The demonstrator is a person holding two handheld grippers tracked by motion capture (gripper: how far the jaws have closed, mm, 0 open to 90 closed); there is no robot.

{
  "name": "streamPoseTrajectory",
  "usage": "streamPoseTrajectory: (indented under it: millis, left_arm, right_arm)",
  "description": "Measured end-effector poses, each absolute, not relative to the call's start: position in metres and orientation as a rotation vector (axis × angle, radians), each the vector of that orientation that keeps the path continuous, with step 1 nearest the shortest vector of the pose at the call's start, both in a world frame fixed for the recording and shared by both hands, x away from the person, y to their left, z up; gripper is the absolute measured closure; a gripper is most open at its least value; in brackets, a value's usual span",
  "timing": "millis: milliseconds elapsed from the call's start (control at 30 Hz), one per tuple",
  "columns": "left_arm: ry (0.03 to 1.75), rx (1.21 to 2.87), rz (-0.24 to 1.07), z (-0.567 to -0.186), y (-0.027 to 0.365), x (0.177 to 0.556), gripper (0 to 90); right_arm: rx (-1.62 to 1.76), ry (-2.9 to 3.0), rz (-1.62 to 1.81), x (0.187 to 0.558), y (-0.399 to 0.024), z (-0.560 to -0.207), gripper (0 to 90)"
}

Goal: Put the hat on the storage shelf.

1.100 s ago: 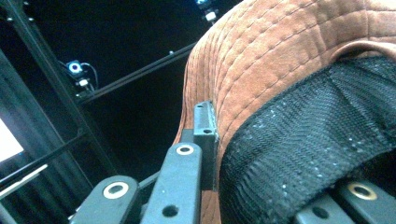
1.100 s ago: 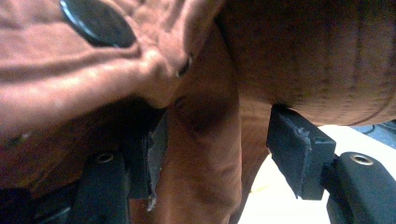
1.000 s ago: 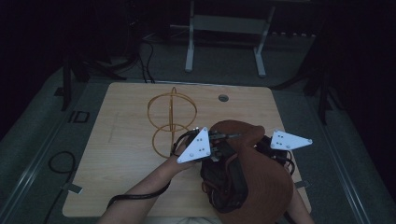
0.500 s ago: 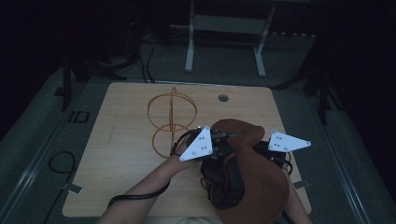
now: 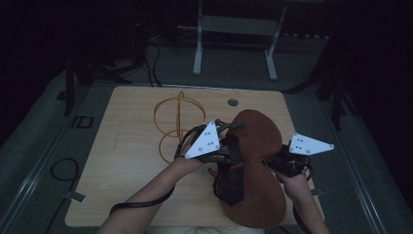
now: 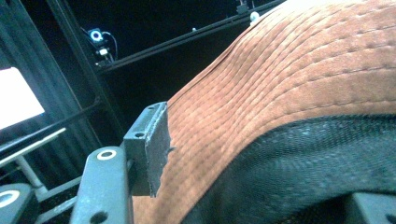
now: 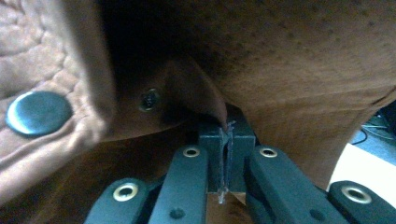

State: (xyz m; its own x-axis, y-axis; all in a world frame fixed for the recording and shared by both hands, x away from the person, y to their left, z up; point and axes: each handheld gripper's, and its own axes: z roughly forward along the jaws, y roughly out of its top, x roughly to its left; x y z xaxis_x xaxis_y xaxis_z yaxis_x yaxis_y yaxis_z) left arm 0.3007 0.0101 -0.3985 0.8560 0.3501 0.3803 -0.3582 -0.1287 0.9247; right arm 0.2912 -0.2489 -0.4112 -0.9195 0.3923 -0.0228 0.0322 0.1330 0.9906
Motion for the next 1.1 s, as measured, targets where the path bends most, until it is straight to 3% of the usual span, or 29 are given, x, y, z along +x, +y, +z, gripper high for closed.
streamPoseTrajectory:
  millis: [400, 600, 1100]
  left_arm:
    - [0.121, 1.689, 0.638, -0.384, 0.018, 0.292, 16.6]
    - [0.150, 1.731, 0.675, -0.382, 0.023, 0.289, 11.9]
    - [0.294, 1.705, 0.713, -0.387, 0.081, 0.279, 11.9]
  right_arm:
    - [0.365, 2.162, 1.849, 0.287, -0.244, -0.408, 88.1]
    - [0.341, 2.162, 1.846, 0.284, -0.242, -0.407, 88.1]
    - [0.482, 2.013, 1.877, 0.297, -0.275, -0.394, 88.0]
